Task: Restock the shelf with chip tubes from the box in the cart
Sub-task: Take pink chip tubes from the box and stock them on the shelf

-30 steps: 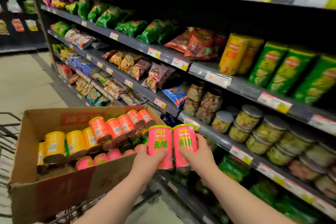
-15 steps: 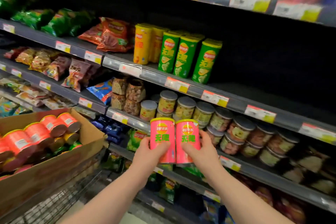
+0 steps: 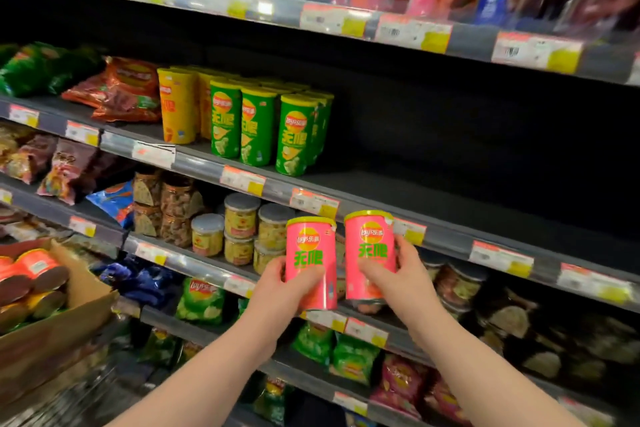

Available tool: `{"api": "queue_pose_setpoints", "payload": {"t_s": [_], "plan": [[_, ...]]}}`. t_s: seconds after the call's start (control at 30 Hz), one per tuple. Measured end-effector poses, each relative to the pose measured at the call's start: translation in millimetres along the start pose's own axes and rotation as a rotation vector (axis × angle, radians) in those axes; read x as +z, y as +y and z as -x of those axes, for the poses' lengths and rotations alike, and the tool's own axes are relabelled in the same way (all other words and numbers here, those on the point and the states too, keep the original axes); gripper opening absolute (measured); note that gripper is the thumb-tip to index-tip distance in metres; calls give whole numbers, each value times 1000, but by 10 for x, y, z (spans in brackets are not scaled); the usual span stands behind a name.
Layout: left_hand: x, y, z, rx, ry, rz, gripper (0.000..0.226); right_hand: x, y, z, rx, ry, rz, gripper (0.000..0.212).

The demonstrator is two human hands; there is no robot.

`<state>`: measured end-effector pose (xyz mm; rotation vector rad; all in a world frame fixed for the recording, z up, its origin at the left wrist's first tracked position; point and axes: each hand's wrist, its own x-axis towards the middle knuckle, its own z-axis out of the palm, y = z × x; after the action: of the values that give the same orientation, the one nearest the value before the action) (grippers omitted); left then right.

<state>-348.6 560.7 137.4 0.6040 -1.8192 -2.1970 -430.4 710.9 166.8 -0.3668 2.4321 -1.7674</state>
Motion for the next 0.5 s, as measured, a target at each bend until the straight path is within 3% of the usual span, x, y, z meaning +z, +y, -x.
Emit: {"api": "queue_pose_setpoints", "payload": {"t_s": [0.13, 0.23, 0.33, 0.5], "plan": [[24, 198, -220, 58, -6, -23, 44, -63, -204, -309, -65, 13, -29, 56], [-28, 355, -416, 97, -14, -44, 50, -54, -363, -585, -95, 24, -28, 61], [-114, 484, -661, 120, -29, -10, 38, -2, -509, -895, -119, 73, -22, 54], [-320, 664, -1079, 155, -51, 11, 22, 179, -702, -1449, -138, 126, -59, 64]]}}
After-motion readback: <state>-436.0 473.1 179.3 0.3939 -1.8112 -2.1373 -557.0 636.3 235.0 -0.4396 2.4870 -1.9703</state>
